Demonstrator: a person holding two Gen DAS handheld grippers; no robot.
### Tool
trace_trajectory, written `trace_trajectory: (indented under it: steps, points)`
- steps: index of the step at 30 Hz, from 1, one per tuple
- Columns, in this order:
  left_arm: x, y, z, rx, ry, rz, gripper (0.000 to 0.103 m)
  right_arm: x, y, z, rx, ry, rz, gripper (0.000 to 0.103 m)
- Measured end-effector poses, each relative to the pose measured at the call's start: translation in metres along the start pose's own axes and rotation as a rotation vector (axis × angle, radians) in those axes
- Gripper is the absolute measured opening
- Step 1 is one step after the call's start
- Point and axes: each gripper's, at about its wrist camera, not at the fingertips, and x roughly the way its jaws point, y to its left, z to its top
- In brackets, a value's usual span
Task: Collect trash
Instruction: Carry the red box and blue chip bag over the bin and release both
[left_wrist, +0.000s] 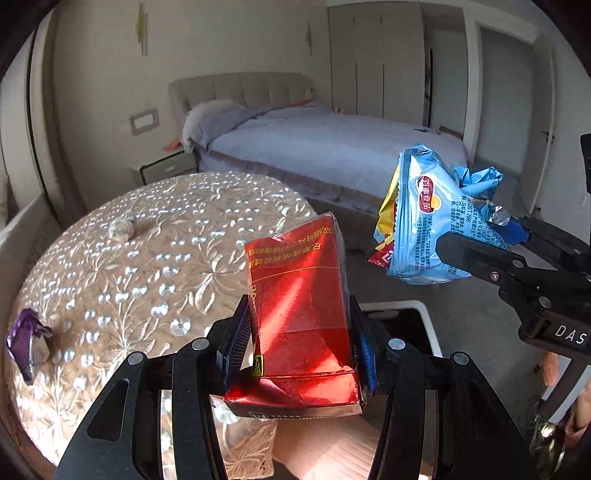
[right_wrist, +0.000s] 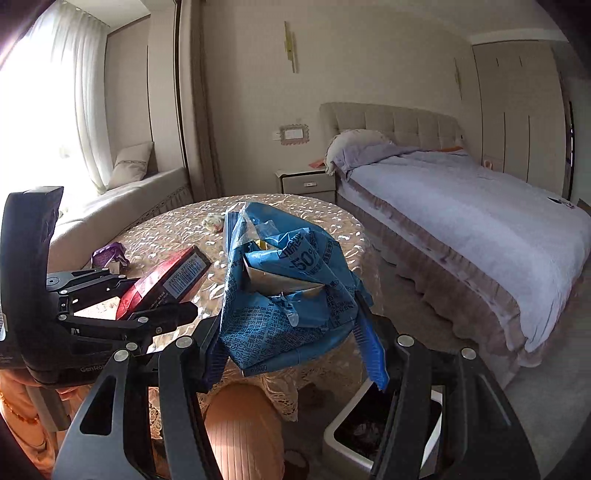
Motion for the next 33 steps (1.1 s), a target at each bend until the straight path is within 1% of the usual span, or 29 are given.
trace_trajectory:
  steps: [6, 11, 16, 18, 20, 22, 25, 29, 33]
  points:
    - [0.025, -0.033, -0.002, 0.059, 0.047, -0.067, 0.049, -0.011, -0.025, -0.016, 0.028, 0.023, -0.067, 0.06]
    - [0.054, -0.058, -0.007, 0.109, 0.118, -0.126, 0.049, -0.009, -0.042, -0.032, 0.019, 0.082, -0.133, 0.06]
    - [0.093, -0.08, -0.017, 0.167, 0.209, -0.183, 0.049, 0.005, -0.067, -0.056, 0.011, 0.178, -0.197, 0.06]
    - [0.111, -0.091, -0.022, 0.193, 0.251, -0.232, 0.049, 0.017, -0.081, -0.068, 0.024, 0.233, -0.22, 0.06]
    - [0.136, -0.101, -0.029, 0.208, 0.318, -0.256, 0.049, 0.027, -0.092, -0.08, 0.035, 0.28, -0.236, 0.06]
    - [0.159, -0.111, -0.038, 0.232, 0.377, -0.266, 0.049, 0.038, -0.102, -0.093, 0.036, 0.326, -0.243, 0.06]
    - [0.19, -0.122, -0.051, 0.27, 0.46, -0.285, 0.049, 0.055, -0.115, -0.113, 0.006, 0.393, -0.236, 0.06]
    - [0.223, -0.139, -0.067, 0.348, 0.539, -0.273, 0.049, 0.079, -0.127, -0.138, -0.06, 0.494, -0.219, 0.06]
    - [0.253, -0.143, -0.073, 0.359, 0.619, -0.31, 0.049, 0.103, -0.134, -0.162, -0.159, 0.579, -0.199, 0.06]
